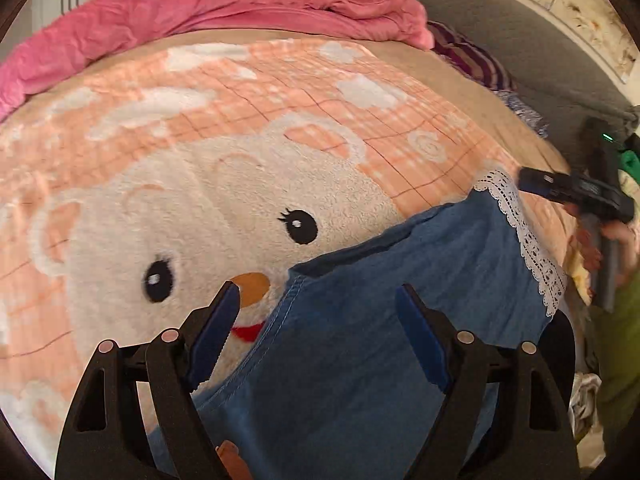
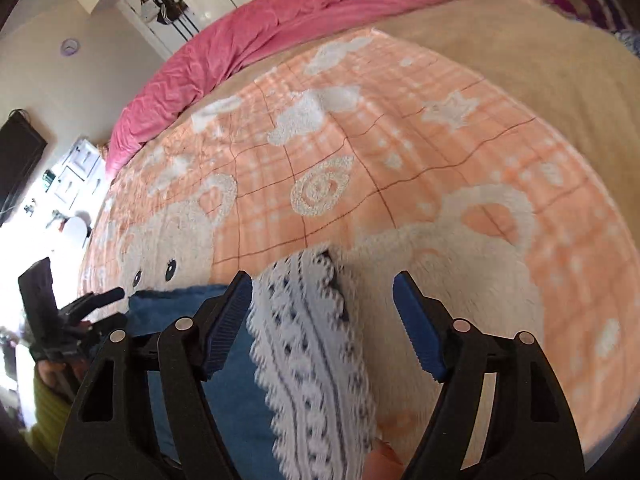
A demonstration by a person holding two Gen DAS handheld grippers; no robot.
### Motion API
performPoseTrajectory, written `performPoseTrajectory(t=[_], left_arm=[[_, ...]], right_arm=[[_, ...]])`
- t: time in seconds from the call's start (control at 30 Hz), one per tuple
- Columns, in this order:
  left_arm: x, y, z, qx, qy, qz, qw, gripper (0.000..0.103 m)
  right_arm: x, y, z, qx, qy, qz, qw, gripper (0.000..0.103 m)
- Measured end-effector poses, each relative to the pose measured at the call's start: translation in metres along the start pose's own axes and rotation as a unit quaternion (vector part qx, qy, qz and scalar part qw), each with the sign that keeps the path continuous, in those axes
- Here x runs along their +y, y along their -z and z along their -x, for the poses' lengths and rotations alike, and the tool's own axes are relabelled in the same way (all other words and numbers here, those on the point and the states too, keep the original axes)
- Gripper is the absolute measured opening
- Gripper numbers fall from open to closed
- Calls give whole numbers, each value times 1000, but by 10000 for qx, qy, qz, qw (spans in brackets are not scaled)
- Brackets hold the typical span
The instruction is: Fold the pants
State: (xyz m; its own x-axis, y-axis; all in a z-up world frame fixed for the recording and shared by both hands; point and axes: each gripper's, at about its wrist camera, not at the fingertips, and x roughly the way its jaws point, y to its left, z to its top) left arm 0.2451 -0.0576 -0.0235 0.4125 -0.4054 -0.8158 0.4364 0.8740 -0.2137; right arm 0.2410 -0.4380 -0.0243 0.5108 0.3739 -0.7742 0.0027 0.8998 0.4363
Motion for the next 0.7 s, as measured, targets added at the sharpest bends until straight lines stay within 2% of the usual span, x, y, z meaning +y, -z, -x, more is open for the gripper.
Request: performPoseTrajectory(t=[0.03,0.07,0.13,0.23,0.3,0.37,0.4,0.43,0.47,0.53,0.6,0.7], left_arm=[[3,4,-3,21,89,33,10000,79],[7,6,-8,77,242,116,9996,79],[11,8,-18,162,417,253,9987,78],[20,10,-31,235,619,475,9967,78],[23,10,-35,168,754,591,9953,78],[26,9,-37,87,912,729,9931,77],[27,9,-37,53,996,786,9919,76],[27,8,-38,34,1043,834,9910,65],[27,8,-39,27,1101,876,9901,55],[26,9,-41,89,1293,957,9869,21],[24,10,-43,114,1308,976,9865,13],[29,6,-34,-168,1398,1139,9835,10]], right_arm=[[-6,-4,-11,110,-61,-83,9999,64],[-13,-7,-25,274,-177,-183,9993,56],[-16,-4,-42,496,-329,-217,9980,48],[-15,2,-48,443,-485,-89,9978,47],[-17,7,-45,414,-755,-132,9962,39],[-15,11,-41,387,-821,-75,9958,39],[-14,13,-40,375,-818,-14,9959,33],[-15,14,-39,367,-809,-17,9960,29],[-16,15,-38,368,-929,-86,9950,19],[-16,19,-33,265,-1219,-155,9921,14],[-13,21,-23,79,-1314,-40,9913,13],[-12,19,-10,-195,-1429,-21,9895,13]])
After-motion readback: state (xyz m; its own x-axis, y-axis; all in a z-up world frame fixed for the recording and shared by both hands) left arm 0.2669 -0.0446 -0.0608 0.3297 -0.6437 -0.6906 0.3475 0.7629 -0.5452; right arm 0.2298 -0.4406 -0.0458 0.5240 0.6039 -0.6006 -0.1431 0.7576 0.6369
